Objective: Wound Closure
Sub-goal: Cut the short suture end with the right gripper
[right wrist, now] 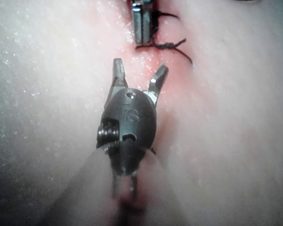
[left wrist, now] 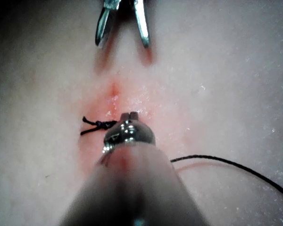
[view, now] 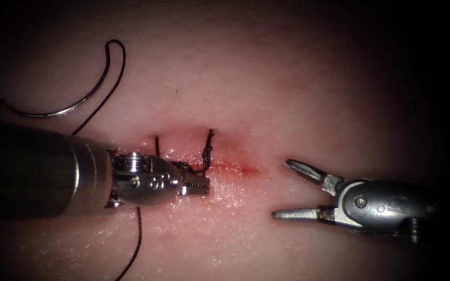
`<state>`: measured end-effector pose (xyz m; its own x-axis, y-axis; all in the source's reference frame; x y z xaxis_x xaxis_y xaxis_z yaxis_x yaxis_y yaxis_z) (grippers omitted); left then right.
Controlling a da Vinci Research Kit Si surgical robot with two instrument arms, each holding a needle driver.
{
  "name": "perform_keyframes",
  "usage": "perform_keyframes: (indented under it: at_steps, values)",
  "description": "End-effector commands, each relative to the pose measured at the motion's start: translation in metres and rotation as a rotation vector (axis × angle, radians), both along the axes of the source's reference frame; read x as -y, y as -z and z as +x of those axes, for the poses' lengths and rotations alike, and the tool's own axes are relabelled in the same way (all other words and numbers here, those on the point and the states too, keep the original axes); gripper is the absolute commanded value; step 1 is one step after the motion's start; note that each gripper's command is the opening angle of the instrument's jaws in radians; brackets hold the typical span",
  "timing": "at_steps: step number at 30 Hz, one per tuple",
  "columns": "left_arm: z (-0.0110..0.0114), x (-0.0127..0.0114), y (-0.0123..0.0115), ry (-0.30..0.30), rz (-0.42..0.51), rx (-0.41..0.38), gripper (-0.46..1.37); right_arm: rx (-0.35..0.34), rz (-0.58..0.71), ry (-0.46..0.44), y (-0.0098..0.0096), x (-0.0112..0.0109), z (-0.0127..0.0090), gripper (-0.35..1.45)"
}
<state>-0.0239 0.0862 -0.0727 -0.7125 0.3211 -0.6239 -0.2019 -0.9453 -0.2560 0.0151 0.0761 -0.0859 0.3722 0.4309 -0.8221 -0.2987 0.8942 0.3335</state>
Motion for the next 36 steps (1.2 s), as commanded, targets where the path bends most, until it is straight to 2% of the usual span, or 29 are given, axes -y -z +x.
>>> perform_keyframes:
  at_steps: [1,7,19,28,36]
  values:
    - [0.0001,0.0000,0.0000,0.008,0.005,0.017,-0.35,-0.008,-0.006,0.017,-0.0001,-0.0001,0.0000,1.32]
    - [0.0002,-0.0008,0.0001,0.064,0.008,0.128,-0.35,-0.021,-0.047,0.043,-0.0010,-0.0008,-0.0001,1.29]
    - [0.0004,-0.0018,0.0010,0.113,0.010,0.221,-0.35,-0.051,-0.084,0.058,-0.0033,-0.0015,-0.0002,1.28]
    - [0.0008,-0.0018,0.0015,0.124,0.007,0.226,-0.35,-0.096,-0.098,0.086,-0.0048,-0.0014,-0.0005,1.25]
    - [0.0009,-0.0022,0.0019,0.134,0.006,0.229,-0.35,-0.130,-0.112,0.090,-0.0048,-0.0015,-0.0007,1.25]
